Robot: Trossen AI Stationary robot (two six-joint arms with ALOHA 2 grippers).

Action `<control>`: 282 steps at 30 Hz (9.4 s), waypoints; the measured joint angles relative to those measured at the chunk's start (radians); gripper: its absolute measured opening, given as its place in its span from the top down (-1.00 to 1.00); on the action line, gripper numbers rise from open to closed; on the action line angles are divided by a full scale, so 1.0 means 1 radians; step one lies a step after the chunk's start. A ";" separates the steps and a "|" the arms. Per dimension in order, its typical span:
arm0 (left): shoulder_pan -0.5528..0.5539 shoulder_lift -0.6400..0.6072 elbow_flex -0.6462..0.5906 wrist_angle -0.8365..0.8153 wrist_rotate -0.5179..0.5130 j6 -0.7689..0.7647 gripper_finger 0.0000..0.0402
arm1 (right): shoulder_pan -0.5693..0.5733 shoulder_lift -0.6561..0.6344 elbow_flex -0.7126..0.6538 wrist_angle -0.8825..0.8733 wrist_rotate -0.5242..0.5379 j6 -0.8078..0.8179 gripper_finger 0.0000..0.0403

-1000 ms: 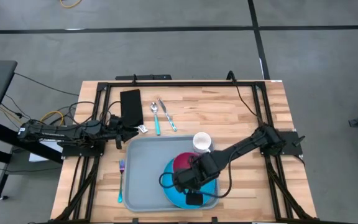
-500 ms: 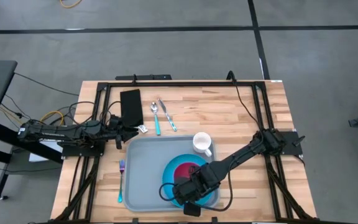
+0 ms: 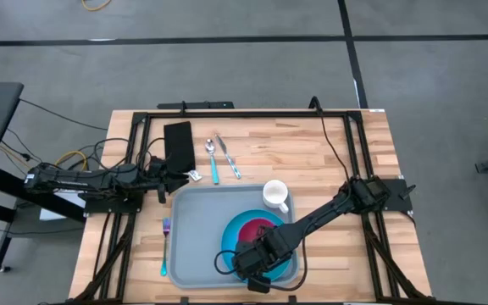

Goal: Set up tray
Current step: Put the pink bowl on the blue plate on the gray tray, then put the black napkin on the gray tray to the left of the blue plate

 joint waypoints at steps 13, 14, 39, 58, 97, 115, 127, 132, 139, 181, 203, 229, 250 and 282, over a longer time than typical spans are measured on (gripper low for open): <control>0.000 0.000 0.000 -0.001 -0.001 0.000 0.39 | -0.002 0.000 0.000 0.012 -0.027 0.015 0.54; 0.000 0.000 0.000 -0.002 -0.001 0.000 0.39 | -0.002 0.000 0.000 0.012 -0.027 0.019 0.51; 0.000 0.000 0.000 0.013 0.021 -0.001 0.39 | -0.103 -0.552 -0.470 0.608 0.138 -0.311 0.34; 0.000 0.000 0.000 -0.002 -0.199 -0.015 0.39 | -0.214 -1.263 -1.320 1.329 0.101 -0.306 0.34; 0.000 0.000 0.000 -0.028 -0.173 -0.086 0.39 | -0.501 -1.816 -2.076 1.811 -0.080 -0.426 0.36; 0.000 0.000 0.000 -0.023 -0.173 -0.086 0.39 | -0.561 -2.244 -2.074 1.201 -0.078 -0.400 0.36; 0.000 0.000 -0.001 -0.021 -0.182 -0.086 0.39 | -0.578 -2.232 -2.066 1.143 0.004 -0.409 0.36; 0.000 0.000 -0.002 -0.009 -0.197 -0.198 0.39 | -0.576 -2.232 -2.066 1.141 0.003 -0.409 0.36; 0.000 0.000 -0.002 0.024 -0.204 -0.498 0.39 | -0.576 -2.232 -2.065 1.140 0.001 -0.408 0.36; 0.330 0.969 0.691 -0.845 0.118 0.257 0.39 | -0.576 -2.232 -2.064 1.139 0.000 -0.407 0.36; 0.411 1.363 0.847 -0.880 0.028 0.571 0.39 | -0.576 -2.232 -2.064 1.139 0.000 -0.407 0.36; 0.481 1.356 0.696 -0.652 0.076 0.635 0.39 | -0.576 -2.232 -2.064 1.139 0.000 -0.407 0.36; 0.482 1.357 0.695 -0.643 0.115 0.626 0.98 | -0.576 -2.232 -2.064 1.139 0.000 -0.407 0.36; 0.384 1.218 0.803 -0.889 0.385 0.380 1.00 | -0.576 -2.232 -2.064 1.139 0.000 -0.408 0.36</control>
